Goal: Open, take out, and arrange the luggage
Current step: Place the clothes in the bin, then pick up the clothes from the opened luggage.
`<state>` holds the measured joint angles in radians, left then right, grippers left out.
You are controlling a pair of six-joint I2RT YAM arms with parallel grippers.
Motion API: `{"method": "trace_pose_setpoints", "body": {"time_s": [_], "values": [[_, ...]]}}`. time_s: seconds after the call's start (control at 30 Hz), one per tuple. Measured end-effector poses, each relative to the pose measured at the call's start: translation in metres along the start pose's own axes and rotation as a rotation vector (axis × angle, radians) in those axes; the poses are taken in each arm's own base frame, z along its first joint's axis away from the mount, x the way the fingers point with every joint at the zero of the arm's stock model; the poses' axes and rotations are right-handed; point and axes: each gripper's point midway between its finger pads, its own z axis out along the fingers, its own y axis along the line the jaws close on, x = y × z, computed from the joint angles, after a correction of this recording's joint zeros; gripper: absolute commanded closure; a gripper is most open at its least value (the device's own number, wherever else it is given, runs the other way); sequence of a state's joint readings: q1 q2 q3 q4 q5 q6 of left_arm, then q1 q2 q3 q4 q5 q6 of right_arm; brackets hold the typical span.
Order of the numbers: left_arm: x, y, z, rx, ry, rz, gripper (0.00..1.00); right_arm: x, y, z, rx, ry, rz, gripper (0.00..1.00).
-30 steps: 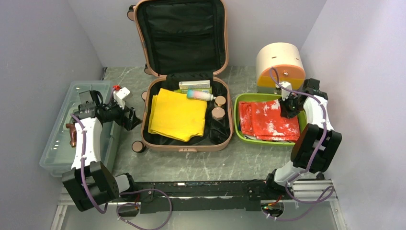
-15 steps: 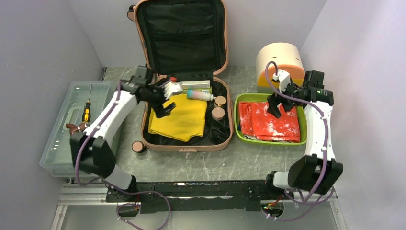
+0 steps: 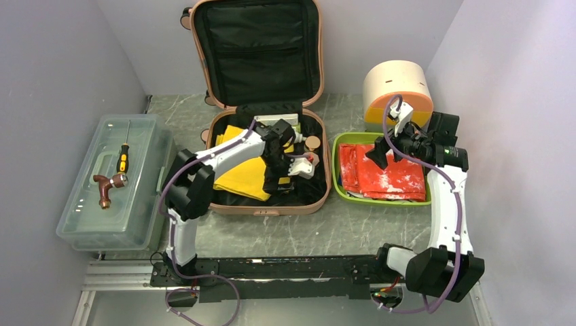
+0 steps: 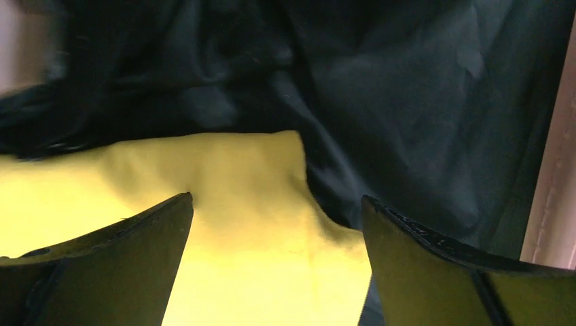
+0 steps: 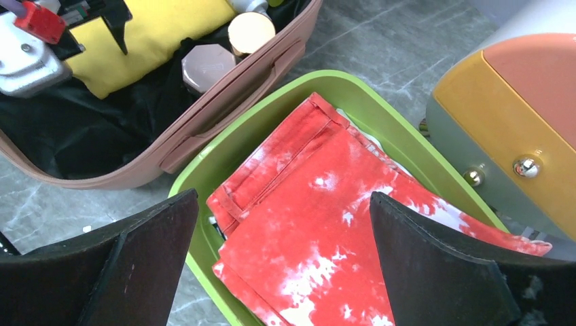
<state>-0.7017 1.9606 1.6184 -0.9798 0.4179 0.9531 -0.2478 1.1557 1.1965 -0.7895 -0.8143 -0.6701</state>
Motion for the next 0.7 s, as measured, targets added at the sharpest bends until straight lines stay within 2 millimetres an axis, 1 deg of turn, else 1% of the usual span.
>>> {"method": "trace_pose_setpoints", "body": {"time_s": [0.07, 0.1, 0.27, 0.33, 0.37, 0.4, 0.5, 0.6, 0.63, 0.67, 0.7], "values": [[0.008, -0.011, 0.01, 0.065, 0.024, -0.012, 0.01, 0.001, 0.001, 0.001, 0.004, -0.011, 0.004, 0.0], [0.01, -0.013, 0.012, 0.084, 0.025, -0.007, 0.01, 0.002, 0.002, 0.001, 0.005, -0.013, 0.006, 0.0], [0.009, -0.015, 0.013, 0.093, 0.026, -0.001, 0.01, 0.004, 0.001, 0.004, 0.011, -0.021, 0.019, 0.0], [0.01, -0.014, 0.018, 0.072, 0.047, 0.014, 0.05, 0.003, 0.001, 0.004, 0.011, -0.026, 0.021, 0.0], [0.011, -0.012, 0.021, 0.052, 0.061, 0.025, 0.1, 0.003, 0.0, 0.005, 0.011, -0.028, 0.02, 0.0], [0.012, -0.01, 0.024, 0.029, 0.078, 0.038, 0.17, 0.003, 0.0, 0.005, 0.012, -0.029, 0.021, 0.0], [0.012, -0.001, 0.031, -0.046, 0.12, 0.067, 0.43, 0.006, 0.0, 0.007, 0.012, -0.03, 0.029, 0.0], [0.011, 0.009, 0.032, -0.105, 0.132, 0.064, 0.74, 0.005, 0.003, 0.008, -0.006, -0.041, 0.038, 0.0], [0.011, 0.013, 0.031, -0.123, 0.134, 0.066, 0.89, 0.003, 0.006, 0.008, -0.019, -0.048, 0.039, 0.0], [0.01, 0.015, 0.029, -0.14, 0.13, 0.065, 0.96, 0.002, 0.009, 0.009, -0.037, -0.057, 0.041, 0.0], [0.009, 0.015, 0.026, -0.147, 0.125, 0.057, 1.0, 0.001, 0.012, 0.01, -0.052, -0.061, 0.045, 0.0]]}}
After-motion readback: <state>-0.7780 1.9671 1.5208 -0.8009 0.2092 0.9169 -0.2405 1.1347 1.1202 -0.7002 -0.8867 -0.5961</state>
